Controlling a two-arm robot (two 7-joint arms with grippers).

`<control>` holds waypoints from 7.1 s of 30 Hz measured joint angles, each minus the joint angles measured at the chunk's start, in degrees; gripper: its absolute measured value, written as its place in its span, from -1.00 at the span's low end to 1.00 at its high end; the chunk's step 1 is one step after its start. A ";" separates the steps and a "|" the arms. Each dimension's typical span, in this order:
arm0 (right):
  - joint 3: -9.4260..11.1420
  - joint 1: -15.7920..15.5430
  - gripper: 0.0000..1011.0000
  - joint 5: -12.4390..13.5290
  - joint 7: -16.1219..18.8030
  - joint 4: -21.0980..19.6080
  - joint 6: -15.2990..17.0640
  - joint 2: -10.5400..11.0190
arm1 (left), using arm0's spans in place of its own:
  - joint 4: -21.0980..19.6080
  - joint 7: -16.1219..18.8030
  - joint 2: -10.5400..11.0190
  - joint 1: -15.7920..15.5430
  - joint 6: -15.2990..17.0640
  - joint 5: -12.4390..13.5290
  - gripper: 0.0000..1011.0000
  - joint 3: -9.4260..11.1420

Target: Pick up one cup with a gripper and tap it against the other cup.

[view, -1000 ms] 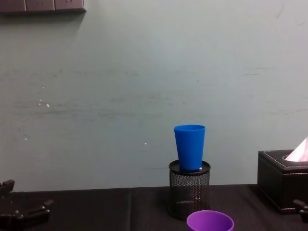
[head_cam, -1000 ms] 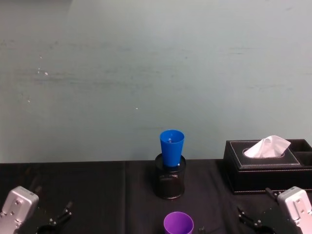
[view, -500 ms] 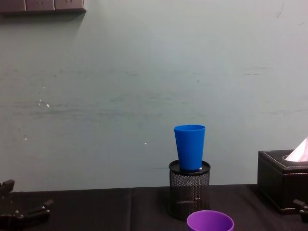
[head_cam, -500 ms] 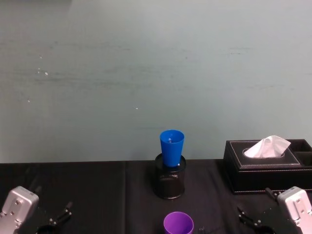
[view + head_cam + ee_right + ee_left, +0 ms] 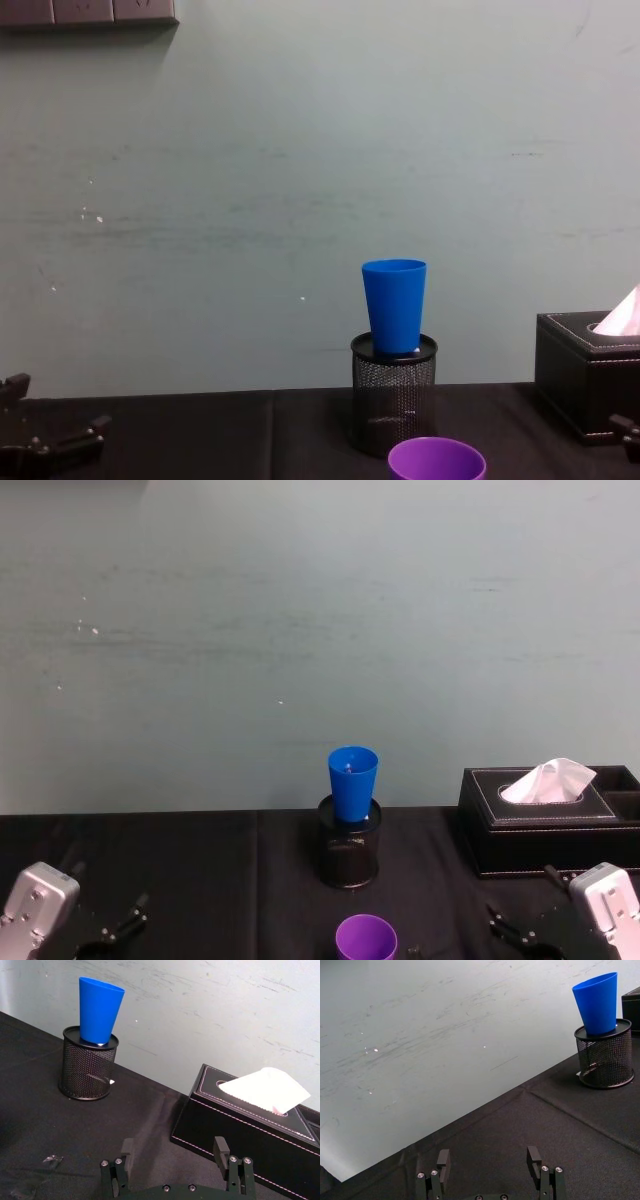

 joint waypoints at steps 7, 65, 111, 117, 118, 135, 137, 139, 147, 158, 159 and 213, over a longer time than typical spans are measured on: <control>0.00 0.00 0.98 0.00 0.00 0.00 0.00 0.00 | 0.00 0.00 0.00 0.00 0.00 0.00 0.98 0.00; 2.82 -3.03 0.98 15.71 36.75 -2.70 -4.99 4.30 | 0.00 0.00 0.00 0.00 0.00 0.00 0.98 0.00; -5.41 15.95 0.98 10.27 49.82 23.73 -8.21 -11.96 | 0.00 0.00 0.00 0.00 0.00 0.00 0.98 0.00; -5.54 16.31 0.98 10.14 49.88 24.53 -8.25 -12.49 | 0.00 0.00 0.00 0.00 0.00 0.00 0.98 0.00; -5.54 16.31 0.98 10.14 49.88 24.54 -8.26 -12.49 | 0.00 0.00 0.00 0.00 0.00 0.00 0.98 0.00; -5.49 16.29 0.59 10.14 49.90 24.43 -8.26 -12.42 | 0.00 0.00 0.00 0.00 0.00 0.00 0.98 0.00; -5.48 16.28 0.55 10.15 49.90 24.42 -8.26 -12.41 | 0.00 0.00 0.00 0.00 0.00 0.00 0.98 0.00; -5.47 16.28 0.52 10.15 49.90 24.41 -8.25 -12.40 | 0.00 0.00 0.00 0.00 0.00 0.00 0.98 0.00; -5.47 16.28 0.45 10.18 49.90 24.38 -8.25 -12.38 | 0.00 0.00 0.00 0.00 0.00 0.00 0.98 0.00; -5.47 16.28 0.43 10.20 49.90 24.38 -8.26 -12.38 | 0.00 0.00 0.00 0.00 0.00 0.00 0.98 0.00; -5.47 16.28 0.43 10.20 49.90 24.38 -8.26 -12.38 | 0.00 0.00 0.00 0.00 0.00 0.00 0.98 0.00; -5.47 16.28 0.43 10.20 49.90 24.38 -8.25 -12.37 | 0.00 0.00 0.00 0.00 0.00 0.00 0.98 0.00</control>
